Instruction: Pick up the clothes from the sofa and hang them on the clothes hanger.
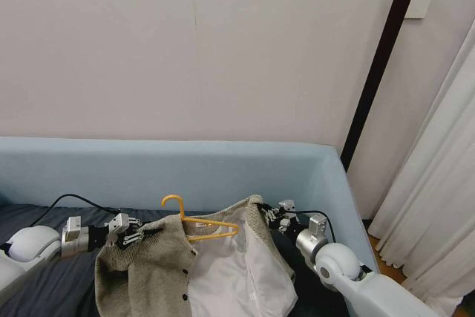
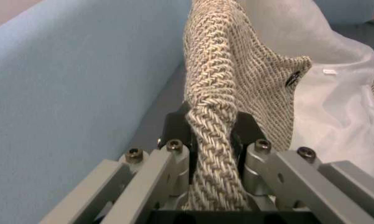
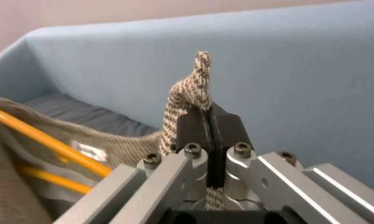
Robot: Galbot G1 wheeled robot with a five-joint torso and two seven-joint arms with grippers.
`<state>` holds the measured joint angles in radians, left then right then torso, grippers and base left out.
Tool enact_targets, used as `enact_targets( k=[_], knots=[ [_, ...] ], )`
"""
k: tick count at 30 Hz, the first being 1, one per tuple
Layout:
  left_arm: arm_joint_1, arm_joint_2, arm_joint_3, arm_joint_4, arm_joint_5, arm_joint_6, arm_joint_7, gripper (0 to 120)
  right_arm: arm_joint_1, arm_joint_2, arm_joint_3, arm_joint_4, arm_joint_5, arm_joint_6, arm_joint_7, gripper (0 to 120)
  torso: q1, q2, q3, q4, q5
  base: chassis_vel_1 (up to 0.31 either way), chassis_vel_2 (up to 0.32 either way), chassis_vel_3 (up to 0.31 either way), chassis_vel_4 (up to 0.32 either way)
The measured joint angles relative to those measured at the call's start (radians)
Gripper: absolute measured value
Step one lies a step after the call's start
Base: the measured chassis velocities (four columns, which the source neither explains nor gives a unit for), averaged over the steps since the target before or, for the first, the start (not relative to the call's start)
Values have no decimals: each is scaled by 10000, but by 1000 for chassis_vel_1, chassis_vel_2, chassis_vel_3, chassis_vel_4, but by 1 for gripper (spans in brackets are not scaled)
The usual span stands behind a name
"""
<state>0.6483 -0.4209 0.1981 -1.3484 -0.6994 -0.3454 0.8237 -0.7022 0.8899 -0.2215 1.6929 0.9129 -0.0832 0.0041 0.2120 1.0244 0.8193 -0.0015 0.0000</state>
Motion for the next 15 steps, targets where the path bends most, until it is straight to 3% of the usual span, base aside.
enact_targets(
  k=[5,10,15],
  knots=[
    [-292,-128,436,-261,151,346,-418,11,72,-269,-49,795,209,-226,183,0,0,0,0,1,0,0,0,0,0],
    [-1247,-408,1724,-709,122,808,-1001,11,257,-885,-217,1958,476,-559,413,0,0,0,0,0,1,0,0,0,0],
    [-1653,-622,2111,-802,48,1005,-1333,11,293,-1141,-221,2299,535,-640,475,0,0,1,0,-1,0,0,0,0,0]
  ],
)
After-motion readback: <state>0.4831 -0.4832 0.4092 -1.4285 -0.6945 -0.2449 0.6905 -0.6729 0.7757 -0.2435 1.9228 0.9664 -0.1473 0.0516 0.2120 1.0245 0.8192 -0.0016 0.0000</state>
